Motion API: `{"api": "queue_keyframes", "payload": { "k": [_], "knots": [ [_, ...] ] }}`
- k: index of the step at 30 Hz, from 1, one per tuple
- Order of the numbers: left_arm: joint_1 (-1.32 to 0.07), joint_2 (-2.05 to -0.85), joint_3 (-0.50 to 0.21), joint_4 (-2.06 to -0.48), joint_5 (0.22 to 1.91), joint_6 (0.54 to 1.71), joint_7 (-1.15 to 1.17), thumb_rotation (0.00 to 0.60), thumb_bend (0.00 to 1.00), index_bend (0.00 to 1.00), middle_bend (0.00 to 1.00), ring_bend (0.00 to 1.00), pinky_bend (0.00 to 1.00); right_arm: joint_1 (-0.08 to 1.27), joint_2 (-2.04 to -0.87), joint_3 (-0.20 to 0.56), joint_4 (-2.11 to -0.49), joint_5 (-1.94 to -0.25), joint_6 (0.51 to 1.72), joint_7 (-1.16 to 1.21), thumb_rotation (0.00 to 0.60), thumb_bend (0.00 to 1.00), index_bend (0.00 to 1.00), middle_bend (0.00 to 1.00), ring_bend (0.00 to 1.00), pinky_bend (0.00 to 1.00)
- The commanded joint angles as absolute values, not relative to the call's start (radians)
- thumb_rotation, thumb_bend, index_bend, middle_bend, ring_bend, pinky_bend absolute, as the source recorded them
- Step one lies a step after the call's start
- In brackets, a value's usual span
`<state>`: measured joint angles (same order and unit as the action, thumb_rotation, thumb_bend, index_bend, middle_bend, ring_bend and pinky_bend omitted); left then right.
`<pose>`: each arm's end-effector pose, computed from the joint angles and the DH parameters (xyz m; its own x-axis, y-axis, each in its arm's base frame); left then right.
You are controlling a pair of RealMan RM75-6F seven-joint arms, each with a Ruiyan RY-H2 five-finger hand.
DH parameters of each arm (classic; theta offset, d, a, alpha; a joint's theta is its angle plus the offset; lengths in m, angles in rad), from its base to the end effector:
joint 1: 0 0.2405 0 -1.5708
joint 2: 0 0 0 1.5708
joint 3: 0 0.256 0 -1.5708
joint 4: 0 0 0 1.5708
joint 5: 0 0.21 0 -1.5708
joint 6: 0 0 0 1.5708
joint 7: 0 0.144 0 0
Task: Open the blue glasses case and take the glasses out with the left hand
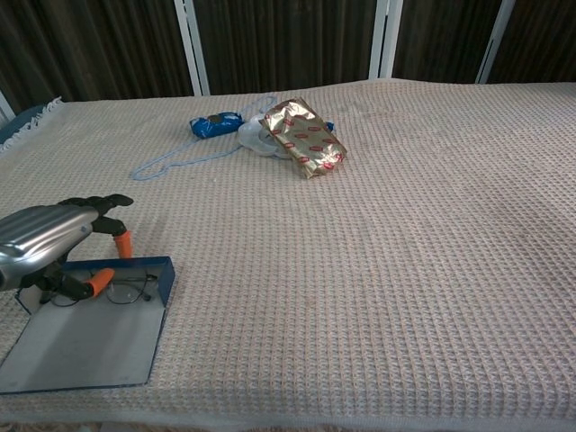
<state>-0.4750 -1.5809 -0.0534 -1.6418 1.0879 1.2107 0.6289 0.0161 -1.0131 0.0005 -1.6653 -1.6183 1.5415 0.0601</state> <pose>-0.2034 0.2545 -0.0203 0.5106 0.2805 0.8127 0.8594 -0.1969 -0.4719 -0.3044 -0.1488 0.1813 0.3938 -0.0252 0.9188 -0.9180 -0.0605 0.3918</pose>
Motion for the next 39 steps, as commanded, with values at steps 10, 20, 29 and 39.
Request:
{"api": "queue_keyframes", "payload": {
  "k": [10,20,29,39],
  "knots": [
    [-0.471,-1.575,-0.065,-1.65,1.102,1.216,0.599,0.6,0.45,0.51,0.0,0.0,0.0,0.016,-1.013,-0.001,-1.665,-1.62,1.541,0.058,0.6,0.13,0.0,0.0,0.0,0.0],
    [-0.469,-1.625,-0.11,-1.56,1.157,1.291,0.557,0.6,0.44,0.51,0.01,0.0,0.0,0.015,-1.011,-0.001,-1.664,-1.622,1.545,0.064,0.6,0.13,0.0,0.0,0.0,0.0],
    [-0.468,-1.696,-0.143,-1.417,1.227,1.372,0.548,0.6,0.44,0.5,0.01,0.0,0.0,0.013,-1.01,-0.002,-1.663,-1.625,1.549,0.068,0.6,0.13,0.0,0.0,0.0,0.0],
    [-0.484,-1.728,-0.193,-1.34,1.213,1.372,0.564,0.6,0.44,0.5,0.01,0.0,0.0,0.012,-1.009,-0.002,-1.663,-1.626,1.551,0.07,0.6,0.13,0.0,0.0,0.0,0.0]
  ]
}}
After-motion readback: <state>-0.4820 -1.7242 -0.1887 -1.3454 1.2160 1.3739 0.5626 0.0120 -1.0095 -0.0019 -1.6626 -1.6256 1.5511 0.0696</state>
